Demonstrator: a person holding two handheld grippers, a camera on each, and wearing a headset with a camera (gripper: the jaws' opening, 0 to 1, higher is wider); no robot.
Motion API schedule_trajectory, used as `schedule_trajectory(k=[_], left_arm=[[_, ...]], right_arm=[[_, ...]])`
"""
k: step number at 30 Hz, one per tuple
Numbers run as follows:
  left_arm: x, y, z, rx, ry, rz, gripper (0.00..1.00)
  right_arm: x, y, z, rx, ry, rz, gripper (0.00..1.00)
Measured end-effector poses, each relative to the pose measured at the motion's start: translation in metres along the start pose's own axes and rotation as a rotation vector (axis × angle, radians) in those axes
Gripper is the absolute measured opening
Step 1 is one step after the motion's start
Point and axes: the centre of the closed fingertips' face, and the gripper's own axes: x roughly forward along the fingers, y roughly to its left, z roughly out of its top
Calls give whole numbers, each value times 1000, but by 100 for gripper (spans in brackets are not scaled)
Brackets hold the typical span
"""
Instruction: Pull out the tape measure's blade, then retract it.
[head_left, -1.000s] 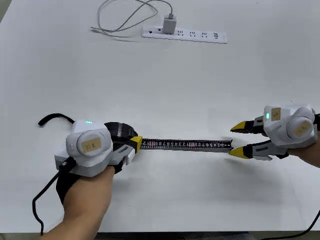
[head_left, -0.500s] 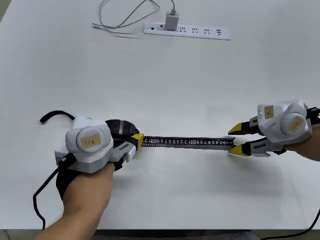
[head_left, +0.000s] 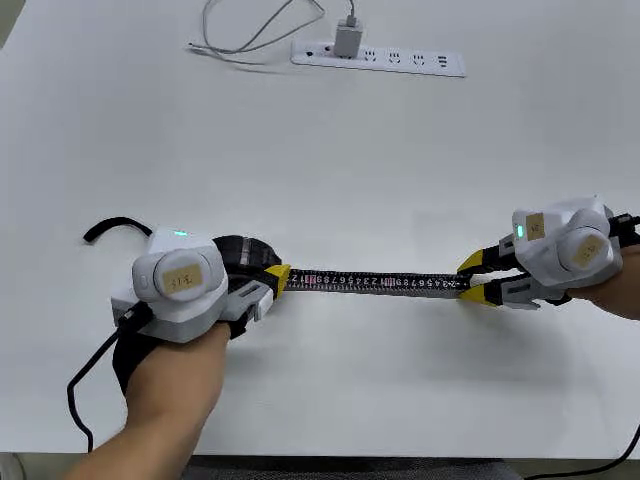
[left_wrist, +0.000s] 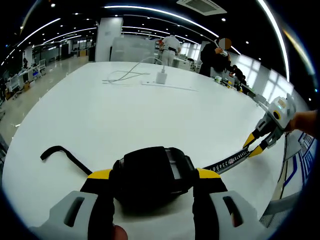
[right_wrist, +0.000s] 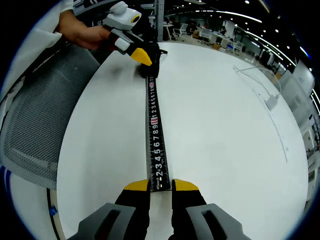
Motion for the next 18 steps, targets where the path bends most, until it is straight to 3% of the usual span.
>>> schedule_trajectory(k=[18], left_arm=[[0,1,-1,3,12,-1,58]], right_arm=[[1,-2,-1,-25,12,-11,11]])
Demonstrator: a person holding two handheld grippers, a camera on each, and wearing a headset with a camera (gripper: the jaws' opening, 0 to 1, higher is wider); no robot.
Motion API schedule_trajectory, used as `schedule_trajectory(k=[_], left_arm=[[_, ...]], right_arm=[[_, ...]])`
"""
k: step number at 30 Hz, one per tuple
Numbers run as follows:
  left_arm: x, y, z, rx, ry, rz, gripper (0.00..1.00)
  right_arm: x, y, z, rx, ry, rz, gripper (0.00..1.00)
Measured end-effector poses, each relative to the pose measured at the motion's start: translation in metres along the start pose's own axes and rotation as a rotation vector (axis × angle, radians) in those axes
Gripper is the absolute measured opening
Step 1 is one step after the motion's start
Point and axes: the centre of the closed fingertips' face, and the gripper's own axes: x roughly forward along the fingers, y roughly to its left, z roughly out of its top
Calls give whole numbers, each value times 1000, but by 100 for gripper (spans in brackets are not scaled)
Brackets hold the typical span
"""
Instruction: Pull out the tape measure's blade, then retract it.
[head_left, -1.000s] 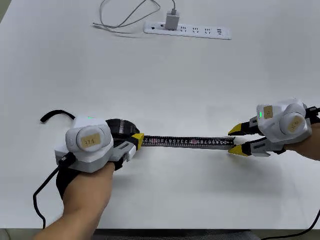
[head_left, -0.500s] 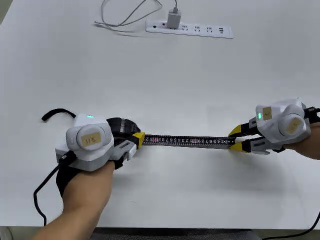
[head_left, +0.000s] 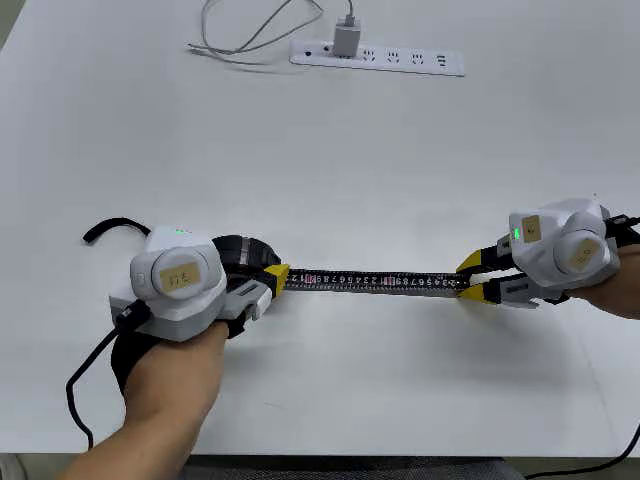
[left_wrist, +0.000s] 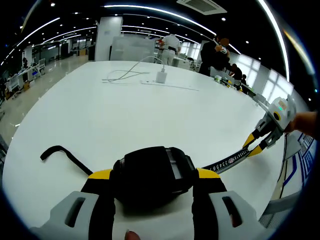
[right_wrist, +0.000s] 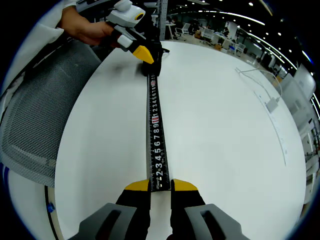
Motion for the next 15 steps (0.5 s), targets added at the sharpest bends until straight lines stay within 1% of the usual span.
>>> schedule_trajectory(k=[15], left_arm=[[-1,-1,-1,-3,5,-2,57]], right_arm=[[1,-1,0,4,-2,2,10]])
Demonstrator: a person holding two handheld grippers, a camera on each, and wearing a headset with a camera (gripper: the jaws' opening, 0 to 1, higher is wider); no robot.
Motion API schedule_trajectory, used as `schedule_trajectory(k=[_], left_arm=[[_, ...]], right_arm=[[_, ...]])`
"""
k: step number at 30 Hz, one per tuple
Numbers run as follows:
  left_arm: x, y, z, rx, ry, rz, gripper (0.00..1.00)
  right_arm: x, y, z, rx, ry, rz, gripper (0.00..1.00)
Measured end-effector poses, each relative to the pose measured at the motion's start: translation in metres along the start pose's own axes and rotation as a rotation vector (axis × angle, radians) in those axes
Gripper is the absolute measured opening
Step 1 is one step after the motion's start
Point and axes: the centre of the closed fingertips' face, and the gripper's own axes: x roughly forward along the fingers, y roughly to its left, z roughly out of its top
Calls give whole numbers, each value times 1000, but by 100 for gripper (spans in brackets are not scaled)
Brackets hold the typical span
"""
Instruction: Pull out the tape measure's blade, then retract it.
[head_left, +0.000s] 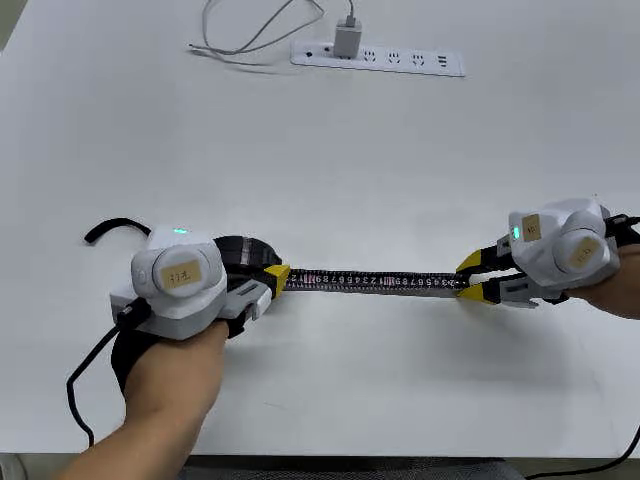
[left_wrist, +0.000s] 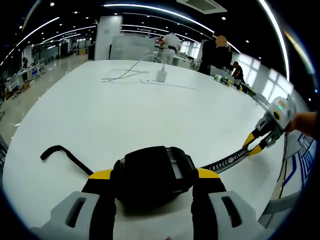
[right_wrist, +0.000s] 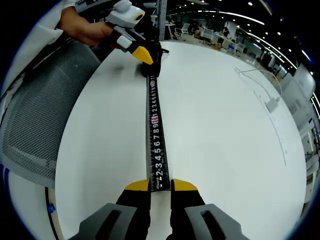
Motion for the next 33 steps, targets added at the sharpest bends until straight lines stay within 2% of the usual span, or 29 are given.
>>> schedule_trajectory(k=[3,6,9,33], left_arm=[[0,0,0,-1,0,-1,57],[0,0,0,-6,4,-1,57],[0,1,0,-4,4,-4,57],[2,2,0,-22,6,-21,57]], right_arm=[[-1,0,2,6,-3,0,10],[-1,-1,16,9,-32,-4,10],[5,1,20,-5,-22,2,10],[25,0,58,11,-79,27,10]])
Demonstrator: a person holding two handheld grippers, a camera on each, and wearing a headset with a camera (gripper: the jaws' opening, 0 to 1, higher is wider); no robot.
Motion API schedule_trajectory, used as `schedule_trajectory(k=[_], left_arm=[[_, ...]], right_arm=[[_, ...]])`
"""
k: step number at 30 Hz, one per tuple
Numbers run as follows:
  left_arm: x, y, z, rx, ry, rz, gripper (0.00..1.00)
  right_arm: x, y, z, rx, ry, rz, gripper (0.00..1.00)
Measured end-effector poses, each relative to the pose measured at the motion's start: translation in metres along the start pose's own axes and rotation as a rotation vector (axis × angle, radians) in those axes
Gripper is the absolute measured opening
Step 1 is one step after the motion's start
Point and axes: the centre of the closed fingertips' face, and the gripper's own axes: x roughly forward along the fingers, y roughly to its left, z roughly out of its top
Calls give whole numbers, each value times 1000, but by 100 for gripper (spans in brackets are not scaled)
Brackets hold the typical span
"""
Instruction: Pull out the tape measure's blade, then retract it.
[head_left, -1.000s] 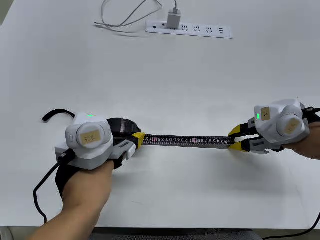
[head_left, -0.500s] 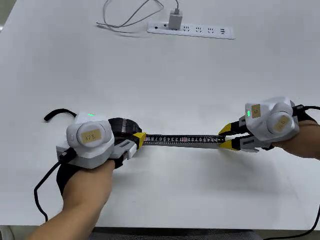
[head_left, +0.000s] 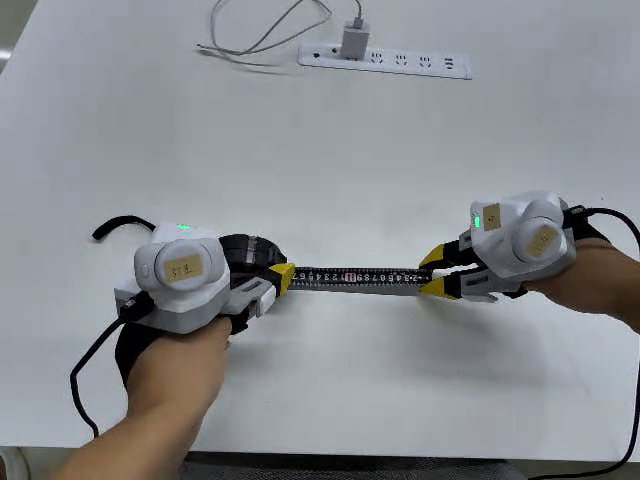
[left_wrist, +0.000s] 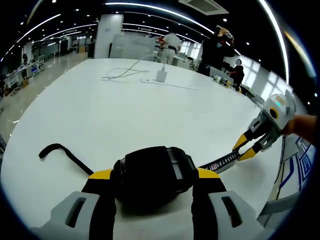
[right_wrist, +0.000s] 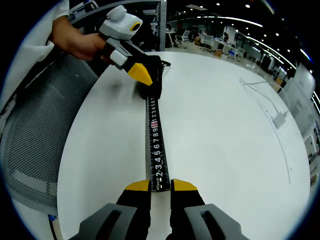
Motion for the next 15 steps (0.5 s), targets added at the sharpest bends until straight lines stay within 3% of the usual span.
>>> schedule_trajectory(k=[15], left_arm=[[-1,0,0,-11,-1,-12,57]], right_arm=[[13,-1,18,18,-29,16,10]])
